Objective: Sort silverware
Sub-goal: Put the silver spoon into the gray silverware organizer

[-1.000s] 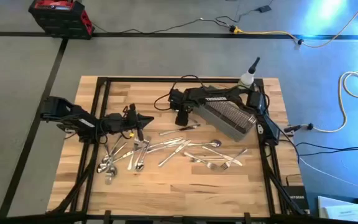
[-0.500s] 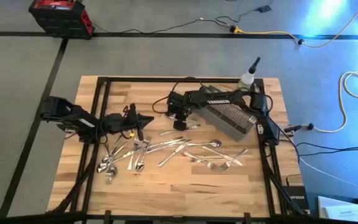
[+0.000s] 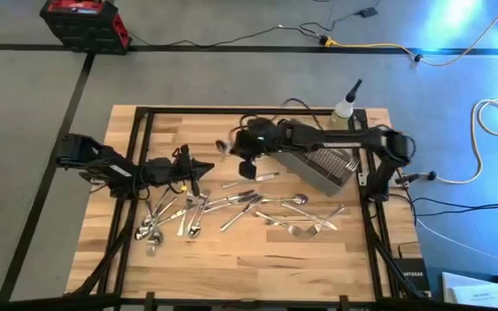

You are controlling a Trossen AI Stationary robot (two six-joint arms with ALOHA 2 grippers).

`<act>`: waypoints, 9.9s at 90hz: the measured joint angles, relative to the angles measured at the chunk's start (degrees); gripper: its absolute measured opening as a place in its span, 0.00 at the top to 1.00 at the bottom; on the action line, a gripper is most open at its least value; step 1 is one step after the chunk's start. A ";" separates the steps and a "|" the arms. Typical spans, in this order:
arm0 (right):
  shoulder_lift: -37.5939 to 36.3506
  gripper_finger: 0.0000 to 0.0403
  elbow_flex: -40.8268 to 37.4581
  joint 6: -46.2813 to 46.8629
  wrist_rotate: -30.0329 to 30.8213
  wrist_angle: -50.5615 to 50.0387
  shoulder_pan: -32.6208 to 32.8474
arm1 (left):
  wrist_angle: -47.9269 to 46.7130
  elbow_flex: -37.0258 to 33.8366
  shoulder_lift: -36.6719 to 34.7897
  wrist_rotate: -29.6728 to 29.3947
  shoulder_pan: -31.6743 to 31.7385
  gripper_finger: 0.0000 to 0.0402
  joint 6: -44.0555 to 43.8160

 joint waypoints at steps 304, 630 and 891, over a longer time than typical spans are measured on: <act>-24.76 0.56 -44.68 2.94 17.68 32.14 21.07 | -67.94 19.60 1.66 -39.35 -47.50 1.00 -50.92; 3.73 0.56 -28.57 31.96 20.71 62.69 18.10 | -57.80 31.35 -5.32 -63.94 -34.28 1.00 27.42; 11.50 1.00 -17.35 40.69 22.71 52.69 7.11 | -51.76 35.95 5.84 -65.23 -23.42 0.99 60.99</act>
